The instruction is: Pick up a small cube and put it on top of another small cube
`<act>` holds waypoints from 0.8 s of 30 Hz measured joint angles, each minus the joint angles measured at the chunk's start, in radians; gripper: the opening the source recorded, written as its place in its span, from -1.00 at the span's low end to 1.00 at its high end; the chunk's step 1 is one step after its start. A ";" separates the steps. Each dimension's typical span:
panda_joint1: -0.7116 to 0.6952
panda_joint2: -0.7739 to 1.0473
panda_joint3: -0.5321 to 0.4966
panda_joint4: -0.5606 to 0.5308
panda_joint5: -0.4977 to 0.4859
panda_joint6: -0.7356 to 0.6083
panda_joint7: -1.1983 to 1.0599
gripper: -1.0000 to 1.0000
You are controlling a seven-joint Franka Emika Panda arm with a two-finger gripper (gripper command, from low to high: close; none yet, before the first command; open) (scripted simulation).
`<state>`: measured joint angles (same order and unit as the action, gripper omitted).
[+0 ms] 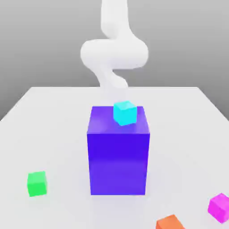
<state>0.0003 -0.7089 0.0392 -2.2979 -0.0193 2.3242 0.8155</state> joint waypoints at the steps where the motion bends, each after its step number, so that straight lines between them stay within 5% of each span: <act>1: 0.000 0.039 0.017 0.001 -0.009 0.010 0.007 0.00; 24: 0.135 0.874 0.270 0.020 -0.244 0.233 0.192 0.00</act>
<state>0.1354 0.1647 0.3094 -2.2775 -0.2634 2.5570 1.0070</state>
